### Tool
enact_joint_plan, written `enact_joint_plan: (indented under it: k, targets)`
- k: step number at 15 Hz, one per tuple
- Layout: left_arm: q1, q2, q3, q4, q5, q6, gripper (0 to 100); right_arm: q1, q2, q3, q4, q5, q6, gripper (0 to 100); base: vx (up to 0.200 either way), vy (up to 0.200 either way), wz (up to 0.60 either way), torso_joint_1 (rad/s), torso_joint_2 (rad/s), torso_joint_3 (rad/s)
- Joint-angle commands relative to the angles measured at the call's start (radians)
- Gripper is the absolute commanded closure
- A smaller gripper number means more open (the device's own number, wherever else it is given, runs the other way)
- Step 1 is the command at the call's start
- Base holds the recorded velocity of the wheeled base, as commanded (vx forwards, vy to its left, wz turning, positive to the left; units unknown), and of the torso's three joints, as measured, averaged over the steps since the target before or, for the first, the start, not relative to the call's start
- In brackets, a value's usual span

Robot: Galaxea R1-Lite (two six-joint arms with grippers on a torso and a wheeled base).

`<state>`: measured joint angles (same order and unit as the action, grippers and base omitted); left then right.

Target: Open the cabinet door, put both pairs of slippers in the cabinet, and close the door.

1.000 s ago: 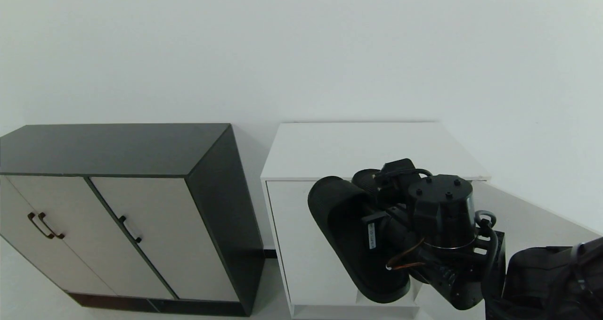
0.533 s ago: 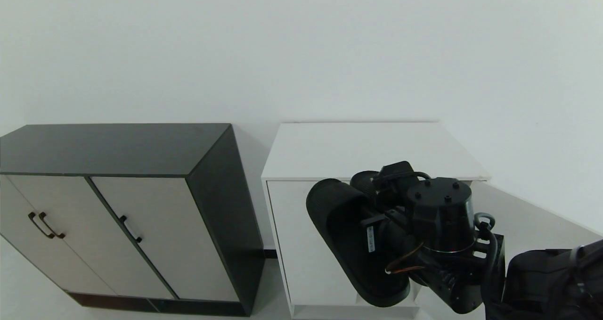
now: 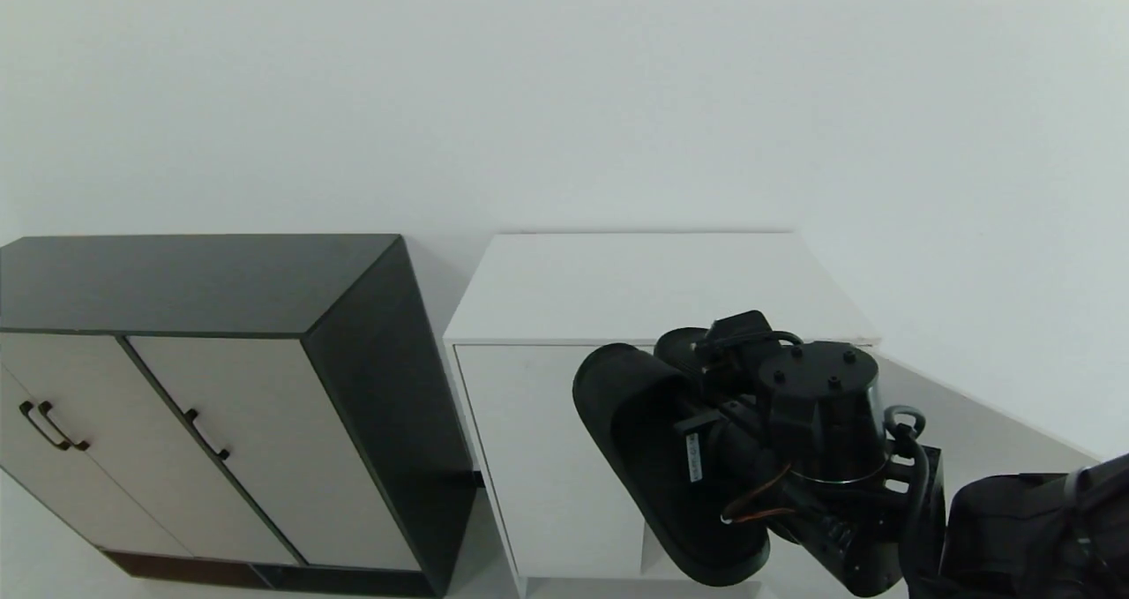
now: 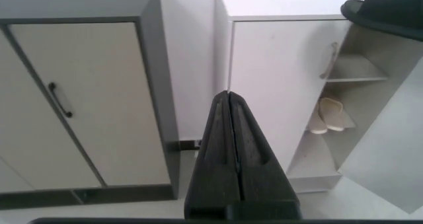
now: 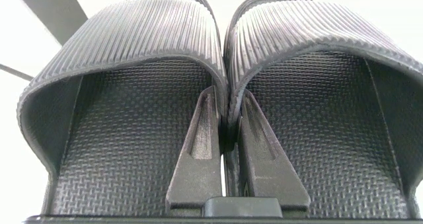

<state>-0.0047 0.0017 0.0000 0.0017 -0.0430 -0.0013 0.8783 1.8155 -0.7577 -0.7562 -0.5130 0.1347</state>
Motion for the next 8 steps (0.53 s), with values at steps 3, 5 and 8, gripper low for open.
enact_joint_plan:
  k: [3,5,8]
  targets:
    - [0.000,0.000,0.000,0.000,0.000,-0.002,100,0.025,-0.032,0.037,-0.002,0.008,0.000,100,0.000,-0.200,0.00,0.004,0.01,0.002]
    - [0.000,0.000,0.000,0.000,0.000,-0.002,100,0.037,-0.062,0.067,-0.002,0.057,-0.001,100,0.000,-0.200,0.00,0.000,0.00,0.007]
    - [0.000,0.000,0.000,0.000,0.000,-0.002,100,0.036,-0.061,0.069,-0.003,0.051,-0.003,100,0.000,-0.200,0.00,0.001,0.00,0.001]
